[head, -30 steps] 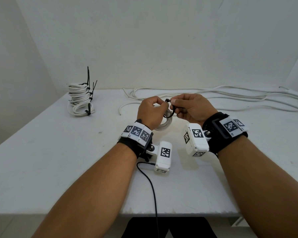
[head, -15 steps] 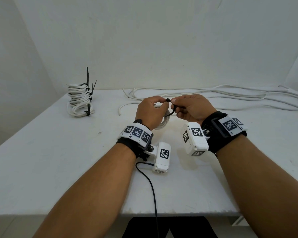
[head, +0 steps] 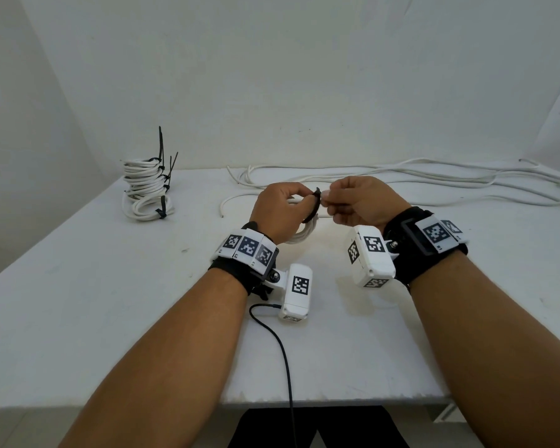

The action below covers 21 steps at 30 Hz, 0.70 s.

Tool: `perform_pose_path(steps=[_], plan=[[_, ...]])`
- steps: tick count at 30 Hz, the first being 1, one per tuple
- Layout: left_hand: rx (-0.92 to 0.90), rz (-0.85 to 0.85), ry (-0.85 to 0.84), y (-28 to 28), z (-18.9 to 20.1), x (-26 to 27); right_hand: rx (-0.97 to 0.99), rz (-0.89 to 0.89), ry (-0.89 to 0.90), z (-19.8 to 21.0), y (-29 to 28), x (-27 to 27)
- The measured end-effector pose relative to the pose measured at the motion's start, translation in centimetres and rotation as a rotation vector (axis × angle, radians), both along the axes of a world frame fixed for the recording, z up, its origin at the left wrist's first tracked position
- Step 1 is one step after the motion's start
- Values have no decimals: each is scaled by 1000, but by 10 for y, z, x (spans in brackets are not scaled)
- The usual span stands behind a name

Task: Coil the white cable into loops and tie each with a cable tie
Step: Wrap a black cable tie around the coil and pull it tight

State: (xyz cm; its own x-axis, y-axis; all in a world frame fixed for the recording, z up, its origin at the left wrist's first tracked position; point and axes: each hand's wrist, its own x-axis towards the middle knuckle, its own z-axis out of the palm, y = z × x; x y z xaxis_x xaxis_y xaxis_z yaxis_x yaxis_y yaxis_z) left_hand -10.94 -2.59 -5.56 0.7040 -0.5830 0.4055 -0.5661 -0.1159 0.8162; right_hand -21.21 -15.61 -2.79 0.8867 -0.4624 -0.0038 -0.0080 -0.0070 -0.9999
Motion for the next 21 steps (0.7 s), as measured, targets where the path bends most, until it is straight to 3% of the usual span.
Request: perform_pose_path(steps=[9,14,21], plan=[[-24,20,38,-2,-2,-1,-70,36,28,0,2,-3],[-93,-115,38,1,2,-6,167,15,-75,0,-5,0],[-85,-174,108,1,-2,-5,-2,8,-15,-7,-9,2]])
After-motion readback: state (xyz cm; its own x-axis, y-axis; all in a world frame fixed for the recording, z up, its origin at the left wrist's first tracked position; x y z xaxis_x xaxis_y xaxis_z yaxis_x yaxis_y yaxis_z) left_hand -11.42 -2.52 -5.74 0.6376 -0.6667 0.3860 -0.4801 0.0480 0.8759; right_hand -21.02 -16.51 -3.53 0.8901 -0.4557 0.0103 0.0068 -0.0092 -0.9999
